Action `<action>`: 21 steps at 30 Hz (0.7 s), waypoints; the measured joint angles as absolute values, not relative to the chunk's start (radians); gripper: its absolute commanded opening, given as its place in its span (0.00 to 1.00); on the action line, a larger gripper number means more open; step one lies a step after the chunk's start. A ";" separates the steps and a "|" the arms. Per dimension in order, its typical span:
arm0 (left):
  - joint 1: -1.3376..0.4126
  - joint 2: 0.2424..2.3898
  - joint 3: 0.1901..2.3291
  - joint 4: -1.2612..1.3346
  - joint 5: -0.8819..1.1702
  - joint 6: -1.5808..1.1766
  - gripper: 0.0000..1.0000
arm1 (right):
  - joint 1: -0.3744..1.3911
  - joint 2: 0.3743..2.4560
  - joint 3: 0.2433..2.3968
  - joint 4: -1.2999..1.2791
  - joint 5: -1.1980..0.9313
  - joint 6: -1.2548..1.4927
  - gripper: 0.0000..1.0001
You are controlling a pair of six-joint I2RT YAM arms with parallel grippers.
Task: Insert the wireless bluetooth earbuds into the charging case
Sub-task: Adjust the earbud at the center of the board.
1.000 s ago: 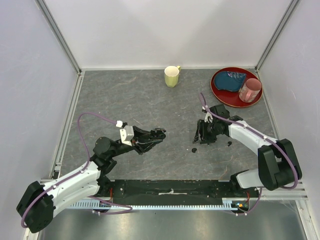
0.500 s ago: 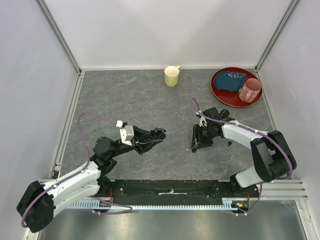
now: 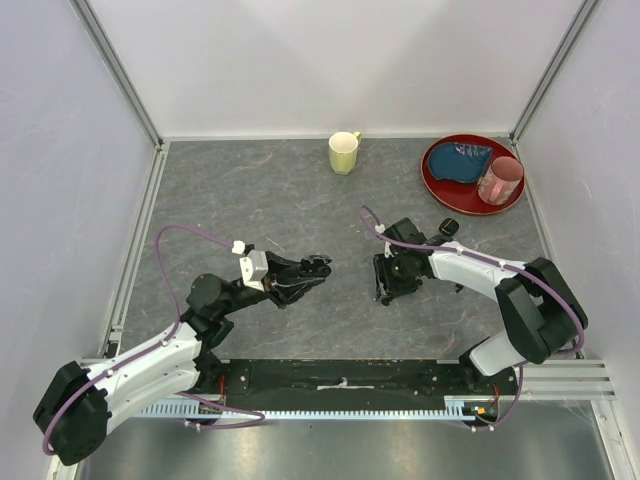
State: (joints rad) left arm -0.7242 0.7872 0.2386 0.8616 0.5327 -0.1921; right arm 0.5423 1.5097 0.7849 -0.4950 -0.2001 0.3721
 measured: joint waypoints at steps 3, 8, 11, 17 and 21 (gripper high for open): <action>-0.724 0.787 0.238 0.861 0.529 -0.192 0.02 | 0.562 1.517 0.797 -0.509 -0.165 0.372 0.51; -0.724 0.786 0.238 0.861 0.527 -0.192 0.02 | 0.590 1.522 0.812 -0.533 -0.088 0.371 0.51; -0.724 0.786 0.238 0.861 0.526 -0.192 0.02 | 0.605 1.522 0.815 -0.543 -0.045 0.371 0.51; -0.724 0.786 0.238 0.861 0.525 -0.192 0.02 | 0.618 1.533 0.826 -0.555 -0.020 0.371 0.45; -0.724 0.785 0.238 0.861 0.525 -0.192 0.02 | 0.618 1.536 0.828 -0.557 -0.017 0.371 0.40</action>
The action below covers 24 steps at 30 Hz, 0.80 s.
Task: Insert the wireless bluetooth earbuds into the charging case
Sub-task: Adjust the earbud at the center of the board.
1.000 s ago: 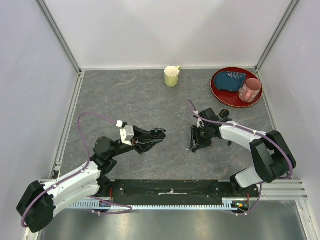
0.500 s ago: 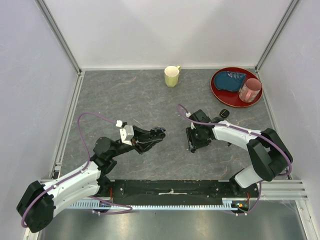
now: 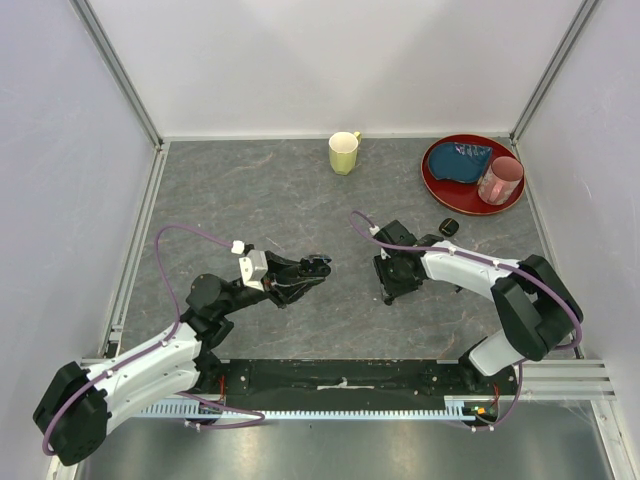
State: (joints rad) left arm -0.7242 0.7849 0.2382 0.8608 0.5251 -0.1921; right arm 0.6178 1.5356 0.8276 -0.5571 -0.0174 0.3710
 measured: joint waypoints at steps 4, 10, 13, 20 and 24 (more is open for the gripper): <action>-0.724 0.783 0.238 0.861 0.525 -0.192 0.02 | 0.618 1.539 0.830 -0.557 -0.017 0.376 0.38; -0.724 0.780 0.238 0.859 0.525 -0.192 0.02 | 0.618 1.546 0.835 -0.558 -0.004 0.402 0.33; -0.724 0.770 0.238 0.855 0.524 -0.192 0.02 | 0.618 1.548 0.836 -0.558 0.001 0.416 0.33; -0.724 0.753 0.238 0.848 0.522 -0.192 0.02 | 0.617 1.549 0.842 -0.531 0.017 0.449 0.57; -0.724 0.752 0.238 0.844 0.522 -0.192 0.02 | 0.617 1.549 0.842 -0.515 0.013 0.437 0.57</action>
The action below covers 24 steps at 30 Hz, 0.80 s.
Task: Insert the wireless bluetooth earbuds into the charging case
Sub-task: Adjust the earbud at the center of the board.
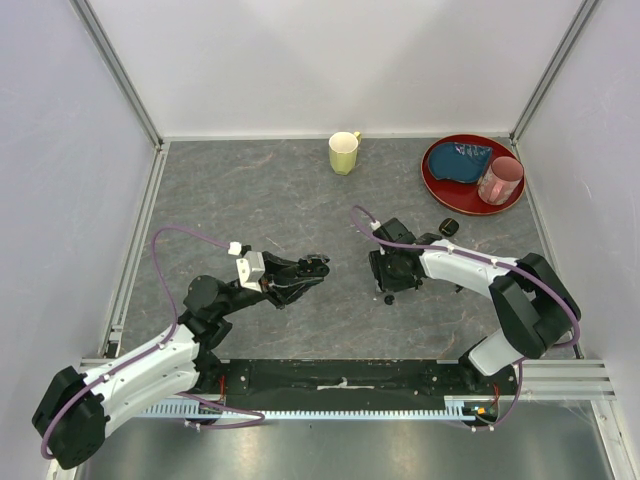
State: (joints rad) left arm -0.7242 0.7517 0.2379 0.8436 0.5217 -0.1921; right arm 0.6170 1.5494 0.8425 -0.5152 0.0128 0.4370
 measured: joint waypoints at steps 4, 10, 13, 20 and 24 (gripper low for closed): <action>-0.724 0.752 0.237 0.842 0.521 -0.192 0.02 | 0.617 1.547 0.842 -0.516 0.004 0.402 0.57; -0.724 0.752 0.232 0.839 0.521 -0.192 0.02 | 0.617 1.525 0.827 -0.546 0.000 0.338 0.55; -0.724 0.753 0.231 0.839 0.520 -0.192 0.02 | 0.617 1.519 0.825 -0.563 0.000 0.321 0.54; -0.724 0.761 0.231 0.839 0.520 -0.192 0.02 | 0.617 1.519 0.825 -0.566 -0.021 0.316 0.45; -0.724 0.760 0.231 0.839 0.519 -0.192 0.02 | 0.617 1.519 0.825 -0.566 -0.047 0.322 0.47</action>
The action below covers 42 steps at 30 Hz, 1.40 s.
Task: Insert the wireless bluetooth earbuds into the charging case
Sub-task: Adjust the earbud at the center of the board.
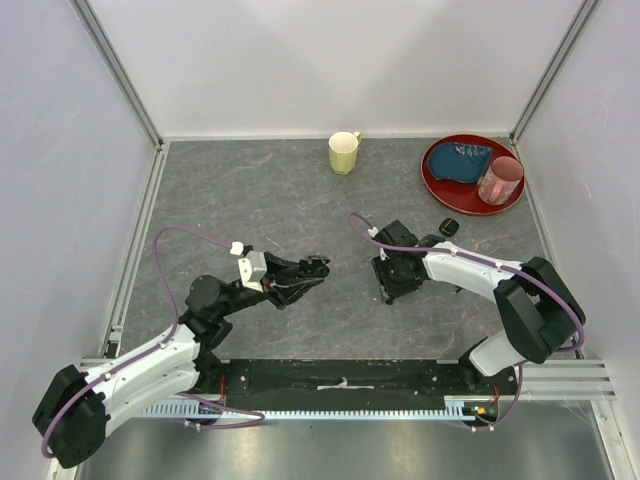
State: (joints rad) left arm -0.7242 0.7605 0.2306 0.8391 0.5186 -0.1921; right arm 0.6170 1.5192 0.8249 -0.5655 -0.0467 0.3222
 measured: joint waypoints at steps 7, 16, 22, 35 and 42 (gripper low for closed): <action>-0.724 0.760 0.229 0.839 0.516 -0.192 0.02 | 0.617 1.519 0.825 -0.580 -0.065 0.333 0.52; -0.724 0.760 0.229 0.839 0.516 -0.192 0.02 | 0.618 1.519 0.825 -0.601 -0.056 0.333 0.43; -0.724 0.760 0.228 0.839 0.516 -0.192 0.02 | 0.618 1.520 0.823 -0.583 -0.052 0.362 0.36; -0.724 0.750 0.224 0.838 0.501 -0.192 0.02 | 0.619 1.522 0.755 -0.308 -0.028 0.715 0.34; -0.724 0.727 0.222 0.830 0.495 -0.192 0.02 | 0.620 1.545 0.732 -0.142 0.062 0.883 0.46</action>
State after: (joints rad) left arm -0.7242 0.7273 0.2222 0.8303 0.4950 -0.1921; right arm 0.6201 1.5452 0.7319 -0.1417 0.0624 0.8829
